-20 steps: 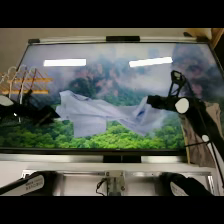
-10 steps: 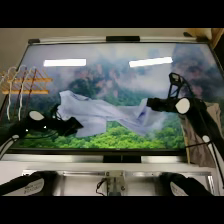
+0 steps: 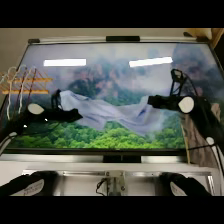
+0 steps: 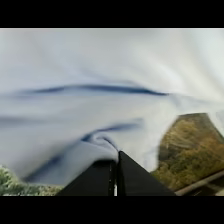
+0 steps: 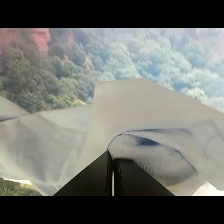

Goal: Fold the shirts.

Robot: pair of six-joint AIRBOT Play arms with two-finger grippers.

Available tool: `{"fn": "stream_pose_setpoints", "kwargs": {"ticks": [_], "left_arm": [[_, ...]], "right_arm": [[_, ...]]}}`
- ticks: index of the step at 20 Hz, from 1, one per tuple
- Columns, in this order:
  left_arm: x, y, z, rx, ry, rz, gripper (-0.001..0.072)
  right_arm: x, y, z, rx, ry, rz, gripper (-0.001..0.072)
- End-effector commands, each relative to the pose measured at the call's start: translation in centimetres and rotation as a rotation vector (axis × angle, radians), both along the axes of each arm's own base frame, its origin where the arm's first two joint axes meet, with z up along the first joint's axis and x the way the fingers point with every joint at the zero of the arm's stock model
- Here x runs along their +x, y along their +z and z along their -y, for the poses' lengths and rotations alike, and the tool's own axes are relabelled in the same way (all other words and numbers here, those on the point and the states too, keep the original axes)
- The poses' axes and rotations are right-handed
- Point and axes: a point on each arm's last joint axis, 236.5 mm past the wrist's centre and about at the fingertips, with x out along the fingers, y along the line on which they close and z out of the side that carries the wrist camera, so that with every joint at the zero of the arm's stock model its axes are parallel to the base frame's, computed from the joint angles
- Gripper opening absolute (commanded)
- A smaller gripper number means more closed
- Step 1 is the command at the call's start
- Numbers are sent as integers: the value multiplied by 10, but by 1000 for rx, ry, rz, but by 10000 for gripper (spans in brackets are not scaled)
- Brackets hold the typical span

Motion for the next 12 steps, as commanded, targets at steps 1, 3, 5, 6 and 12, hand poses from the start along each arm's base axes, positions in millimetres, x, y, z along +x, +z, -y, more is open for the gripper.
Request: {"fn": "stream_pose_setpoints", "kwargs": {"ticks": [1,3,5,6,12], "left_arm": [[32,186,-19,126,-128,557,32],[13,362,-57,171,36,959,32],[-58,516,-95,144,261,1316,32],[-104,571,-106,106,356,1452,32],[-245,643,-109,203,523,1745,32]], "right_arm": [[14,102,11,-132,92,281,72],[7,217,31,-234,70,563,73],[-29,330,41,-216,9,828,72],[-54,372,43,-182,-12,930,72],[-181,469,50,-30,-44,1206,72]]}}
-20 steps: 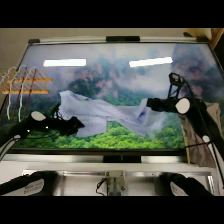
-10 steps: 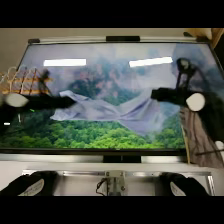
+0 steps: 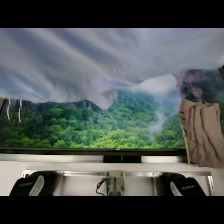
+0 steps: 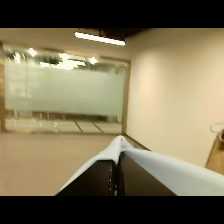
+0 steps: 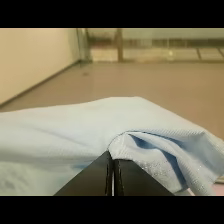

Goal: Fold the shirts.

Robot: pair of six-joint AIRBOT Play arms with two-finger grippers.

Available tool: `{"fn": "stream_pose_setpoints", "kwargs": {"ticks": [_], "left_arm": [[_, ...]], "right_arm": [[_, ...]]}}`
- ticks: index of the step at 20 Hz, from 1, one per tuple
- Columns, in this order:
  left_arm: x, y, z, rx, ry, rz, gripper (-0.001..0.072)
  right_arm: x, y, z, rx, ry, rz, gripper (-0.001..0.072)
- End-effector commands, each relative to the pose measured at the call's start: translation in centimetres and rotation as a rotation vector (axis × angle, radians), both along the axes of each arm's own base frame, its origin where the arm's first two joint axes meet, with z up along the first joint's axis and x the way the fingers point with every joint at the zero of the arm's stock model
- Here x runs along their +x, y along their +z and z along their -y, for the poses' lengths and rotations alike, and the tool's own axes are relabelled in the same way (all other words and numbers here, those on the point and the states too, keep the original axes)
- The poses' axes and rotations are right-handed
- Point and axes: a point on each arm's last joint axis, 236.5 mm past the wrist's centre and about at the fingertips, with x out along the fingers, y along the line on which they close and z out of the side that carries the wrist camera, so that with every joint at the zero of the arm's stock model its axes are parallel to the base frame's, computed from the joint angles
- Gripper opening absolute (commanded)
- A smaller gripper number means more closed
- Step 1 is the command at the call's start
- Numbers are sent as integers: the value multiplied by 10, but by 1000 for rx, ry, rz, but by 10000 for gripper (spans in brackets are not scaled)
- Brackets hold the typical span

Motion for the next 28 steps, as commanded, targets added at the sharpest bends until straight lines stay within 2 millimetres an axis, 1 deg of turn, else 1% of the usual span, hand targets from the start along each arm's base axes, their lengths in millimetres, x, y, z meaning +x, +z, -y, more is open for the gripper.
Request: {"fn": "stream_pose_setpoints", "kwargs": {"ticks": [1,2,3,5,7,9,10,11,13,14,15,16,18,20,21,22,23,25,26,27,28], "left_arm": [[-67,27,-6,-11,135,132,32],[-63,25,-16,-21,179,117,32],[-53,22,-27,-21,223,94,32],[-28,7,-40,-9,263,18,33],[1,-8,-52,-2,284,-62,33],[39,-30,-73,21,334,-155,33],[65,-48,-83,45,352,-228,33],[92,-71,-91,56,349,-312,33],[149,-132,-107,50,328,-515,33],[179,-165,-117,56,321,-604,33],[205,-194,-126,61,317,-674,33],[232,-226,-136,53,311,-744,33],[279,-281,-150,30,295,-860,33],[317,-332,-149,-15,241,-956,34],[333,-359,-142,-48,195,-1010,34],[345,-384,-134,-74,154,-1061,34],[354,-409,-124,-94,114,-1114,34],[365,-459,-98,-121,26,-1237,34],[365,-481,-85,-122,-14,-1299,34],[362,-504,-72,-118,-50,-1371,34],[356,-522,-60,-124,-79,-1439,34]], "right_arm": [[-63,33,9,42,5,101,72],[-63,26,10,42,3,67,72],[-59,14,9,31,2,16,72],[-45,-18,6,8,6,-117,72],[-25,-61,1,10,11,-305,72],[-1,-118,-4,-10,11,-537,72],[12,-151,-7,-26,10,-660,72],[26,-183,-9,-43,7,-763,72],[59,-250,-13,-64,-2,-925,72],[80,-285,-16,-55,-11,-978,72],[102,-314,-21,-16,-20,-1006,72],[128,-343,-30,44,-16,-1016,72],[179,-388,-53,186,10,-1015,72],[225,-425,-68,372,6,-992,72],[244,-440,-71,468,-13,-976,72],[256,-454,-71,543,-34,-966,72],[264,-465,-70,597,-53,-968,72],[266,-490,-71,618,-73,-1006,72],[263,-499,-72,613,-73,-1032,72],[261,-503,-74,609,-69,-1052,72],[258,-504,-76,612,-64,-1065,72]]}}
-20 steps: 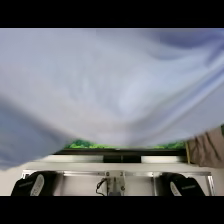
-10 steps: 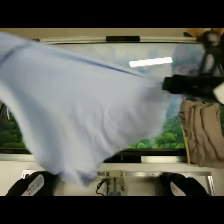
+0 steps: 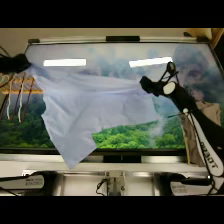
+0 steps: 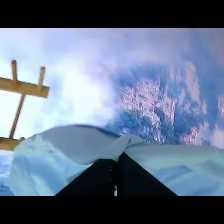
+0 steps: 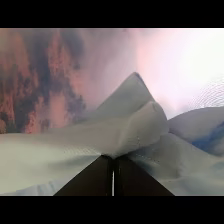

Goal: Fold the shirts.

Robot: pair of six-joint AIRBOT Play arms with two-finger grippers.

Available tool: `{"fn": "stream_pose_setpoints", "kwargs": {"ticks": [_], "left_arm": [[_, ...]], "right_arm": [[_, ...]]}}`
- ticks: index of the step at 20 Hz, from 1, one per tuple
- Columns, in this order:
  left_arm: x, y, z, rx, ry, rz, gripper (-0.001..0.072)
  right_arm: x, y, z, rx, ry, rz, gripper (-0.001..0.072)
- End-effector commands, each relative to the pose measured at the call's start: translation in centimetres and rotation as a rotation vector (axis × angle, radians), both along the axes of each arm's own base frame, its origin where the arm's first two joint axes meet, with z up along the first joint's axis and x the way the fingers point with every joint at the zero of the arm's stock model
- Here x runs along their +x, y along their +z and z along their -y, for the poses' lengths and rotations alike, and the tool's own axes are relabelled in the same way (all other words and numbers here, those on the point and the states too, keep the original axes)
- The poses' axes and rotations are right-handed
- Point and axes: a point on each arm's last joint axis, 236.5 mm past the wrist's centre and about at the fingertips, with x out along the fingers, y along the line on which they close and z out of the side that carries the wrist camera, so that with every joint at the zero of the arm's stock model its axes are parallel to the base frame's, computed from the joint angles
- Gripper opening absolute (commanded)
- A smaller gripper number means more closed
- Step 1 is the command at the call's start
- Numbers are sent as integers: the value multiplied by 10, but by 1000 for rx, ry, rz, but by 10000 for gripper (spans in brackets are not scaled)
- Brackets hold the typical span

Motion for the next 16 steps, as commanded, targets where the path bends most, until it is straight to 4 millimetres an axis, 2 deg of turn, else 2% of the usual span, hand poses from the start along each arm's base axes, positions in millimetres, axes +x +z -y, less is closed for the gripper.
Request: {"fn": "stream_pose_setpoints", "kwargs": {"ticks": [1,2,3,4,5,7,8,9,11,12,13,14,16], "left_arm": [[-15,-78,48,-133,-73,-269,37],[-25,-90,57,-172,-64,-347,109],[-40,-97,64,-194,-78,-425,346],[-56,-100,68,-195,-111,-486,520],[-70,-97,67,-198,-134,-530,527],[-104,-81,50,-181,-178,-593,527],[-125,-73,34,-159,-178,-635,524],[-148,-67,18,-152,-147,-685,522],[-191,-63,9,-190,-120,-731,522],[-211,-74,9,-202,-92,-725,523],[-229,-91,14,-220,-50,-721,523],[-252,-114,24,-251,-11,-720,523],[-297,-162,47,-297,24,-738,522]], "right_arm": [[3,-17,-5,68,-43,-39,73],[2,-12,-8,91,-44,-42,74],[0,-4,-10,104,-42,-36,125],[-2,10,-9,105,-32,-17,308],[-4,27,-5,98,-17,11,488],[-17,66,14,24,57,75,506],[-30,79,32,-46,97,85,506],[-48,85,57,-132,127,53,505],[-96,74,111,-296,164,-106,505],[-124,63,136,-353,180,-217,505],[-146,54,150,-379,212,-306,505],[-164,47,157,-375,248,-370,505],[-180,37,161,-354,264,-428,505]]}}
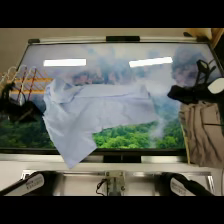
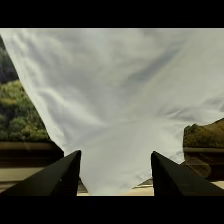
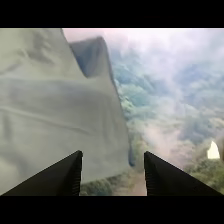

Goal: Fold the shirts.

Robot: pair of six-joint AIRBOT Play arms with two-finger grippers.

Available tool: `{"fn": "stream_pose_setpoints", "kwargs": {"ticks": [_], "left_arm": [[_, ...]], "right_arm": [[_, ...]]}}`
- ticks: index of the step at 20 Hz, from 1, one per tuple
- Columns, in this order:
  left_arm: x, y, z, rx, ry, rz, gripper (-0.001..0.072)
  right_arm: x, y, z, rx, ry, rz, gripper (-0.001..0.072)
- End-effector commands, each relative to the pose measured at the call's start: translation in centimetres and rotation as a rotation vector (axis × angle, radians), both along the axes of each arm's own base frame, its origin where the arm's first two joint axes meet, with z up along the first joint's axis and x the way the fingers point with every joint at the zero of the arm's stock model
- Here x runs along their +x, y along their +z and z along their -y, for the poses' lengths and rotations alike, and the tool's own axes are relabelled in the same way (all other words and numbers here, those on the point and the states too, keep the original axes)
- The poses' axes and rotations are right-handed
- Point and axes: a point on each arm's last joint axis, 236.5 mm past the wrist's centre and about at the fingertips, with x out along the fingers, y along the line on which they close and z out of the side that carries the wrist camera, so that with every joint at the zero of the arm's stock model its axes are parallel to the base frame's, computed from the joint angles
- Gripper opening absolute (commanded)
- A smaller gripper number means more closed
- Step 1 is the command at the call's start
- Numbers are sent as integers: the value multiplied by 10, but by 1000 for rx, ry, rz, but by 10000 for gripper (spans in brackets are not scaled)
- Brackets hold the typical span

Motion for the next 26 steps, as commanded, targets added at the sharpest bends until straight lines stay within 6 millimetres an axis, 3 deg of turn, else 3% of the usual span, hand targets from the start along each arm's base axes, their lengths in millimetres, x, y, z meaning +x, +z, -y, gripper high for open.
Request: {"fn": "stream_pose_setpoints", "kwargs": {"ticks": [1,3,5,12,15,16,17,19,23,26], "left_arm": [[-75,-69,28,-29,77,-25,514],[-94,-97,35,-14,119,-16,494],[-95,-108,37,-13,152,-4,495],[-73,-124,18,46,213,46,478],[-64,-132,15,39,252,47,393],[-58,-132,14,38,272,66,269],[-50,-129,13,31,296,90,161],[-43,-125,12,24,315,112,38],[-38,-118,12,20,305,122,35],[-36,-111,14,10,286,124,35]], "right_arm": [[-59,-19,26,-56,54,-210,505],[-59,-22,17,-34,67,-212,506],[-56,-19,7,10,72,-194,508],[-56,-24,4,25,69,-210,508],[-59,-44,-5,79,88,-278,522],[-60,-54,-11,108,98,-298,632],[-61,-65,-16,142,92,-326,632],[-65,-90,-22,186,70,-383,632],[-65,-125,-38,216,51,-415,632],[-43,-138,-51,181,22,-355,632]]}}
